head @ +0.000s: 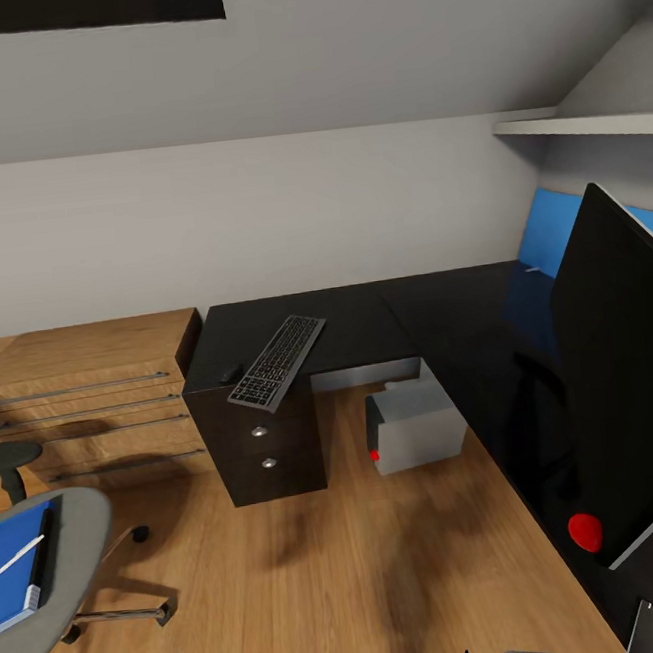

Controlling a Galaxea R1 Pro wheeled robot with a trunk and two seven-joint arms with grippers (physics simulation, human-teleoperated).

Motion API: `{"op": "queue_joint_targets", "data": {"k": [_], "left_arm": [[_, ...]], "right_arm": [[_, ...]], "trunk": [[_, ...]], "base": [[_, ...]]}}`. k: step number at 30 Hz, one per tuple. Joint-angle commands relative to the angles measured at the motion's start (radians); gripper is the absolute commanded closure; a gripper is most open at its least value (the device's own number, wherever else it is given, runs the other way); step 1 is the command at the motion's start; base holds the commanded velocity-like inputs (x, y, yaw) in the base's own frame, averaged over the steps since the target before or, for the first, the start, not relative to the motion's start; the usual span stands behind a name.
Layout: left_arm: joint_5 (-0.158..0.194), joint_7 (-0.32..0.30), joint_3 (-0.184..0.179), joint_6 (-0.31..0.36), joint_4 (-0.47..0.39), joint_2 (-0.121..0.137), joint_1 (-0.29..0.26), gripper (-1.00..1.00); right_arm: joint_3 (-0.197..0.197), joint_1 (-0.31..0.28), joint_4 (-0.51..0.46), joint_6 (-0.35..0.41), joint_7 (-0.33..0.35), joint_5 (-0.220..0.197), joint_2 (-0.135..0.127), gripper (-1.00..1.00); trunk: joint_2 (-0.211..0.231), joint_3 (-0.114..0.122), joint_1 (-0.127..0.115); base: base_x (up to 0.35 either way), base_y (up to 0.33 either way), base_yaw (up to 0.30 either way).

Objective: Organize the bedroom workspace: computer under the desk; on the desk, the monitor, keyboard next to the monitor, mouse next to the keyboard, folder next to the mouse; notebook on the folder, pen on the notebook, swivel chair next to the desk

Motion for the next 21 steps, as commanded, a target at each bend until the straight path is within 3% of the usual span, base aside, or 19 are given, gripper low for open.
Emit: {"op": "queue_joint_targets", "data": {"k": [1, 9, 14, 21], "left_arm": [[0.009, -0.009, 0.002, -0.008, 0.003, 0.000, 0.001, -1.00], [0.006, -0.013, 0.002, -0.044, 0.008, -0.002, 0.082, -1.00], [0.005, -0.014, 0.002, -0.175, 0.009, -0.019, 0.125, -1.00], [0.005, -0.012, 0.002, -0.230, 0.009, -0.030, 0.136, -1.00]], "right_arm": [[-0.006, -0.001, 0.002, -0.004, -0.005, 0.010, 0.000, -1.00], [-0.007, -0.001, 0.001, -0.003, -0.005, 0.010, -0.006, -1.00], [-0.008, -0.001, 0.002, -0.002, -0.005, 0.010, -0.012, -1.00], [-0.008, 0.000, 0.002, -0.002, -0.005, 0.010, -0.018, -1.00]], "trunk": [[0.000, -0.001, 0.000], [0.000, -0.001, 0.000], [0.000, -0.001, 0.000], [0.000, -0.001, 0.000]], "base": [[0.000, 0.000, 0.000], [0.000, 0.000, 0.000], [0.000, 0.000, 0.000], [0.000, 0.000, 0.000]]}}
